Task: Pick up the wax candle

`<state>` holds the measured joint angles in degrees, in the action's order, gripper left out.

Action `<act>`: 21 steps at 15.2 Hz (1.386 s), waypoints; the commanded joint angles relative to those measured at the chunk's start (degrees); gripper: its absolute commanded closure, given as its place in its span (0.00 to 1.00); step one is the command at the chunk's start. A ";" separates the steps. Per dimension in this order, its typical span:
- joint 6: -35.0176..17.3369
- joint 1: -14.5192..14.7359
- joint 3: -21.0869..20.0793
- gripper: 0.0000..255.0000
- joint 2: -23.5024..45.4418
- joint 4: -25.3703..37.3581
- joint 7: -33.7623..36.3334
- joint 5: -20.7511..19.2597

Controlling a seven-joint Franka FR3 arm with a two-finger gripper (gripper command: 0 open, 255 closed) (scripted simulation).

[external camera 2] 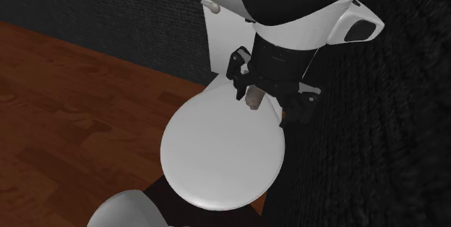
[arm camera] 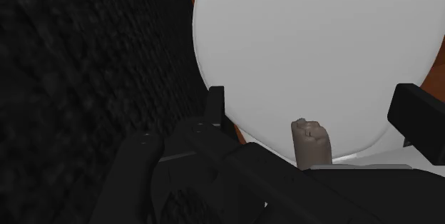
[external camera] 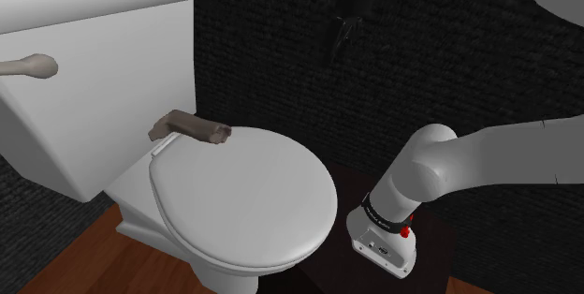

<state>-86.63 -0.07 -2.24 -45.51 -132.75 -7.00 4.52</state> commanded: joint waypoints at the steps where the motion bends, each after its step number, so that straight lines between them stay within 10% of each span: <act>1: 0.00 0.00 0.00 0.00 0.00 0.00 0.00 0.00; 21: -16.04 4.46 -1.43 0.00 45.30 17.32 -5.84 9.86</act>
<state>-102.39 4.18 -3.51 -2.48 -116.80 -12.55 13.86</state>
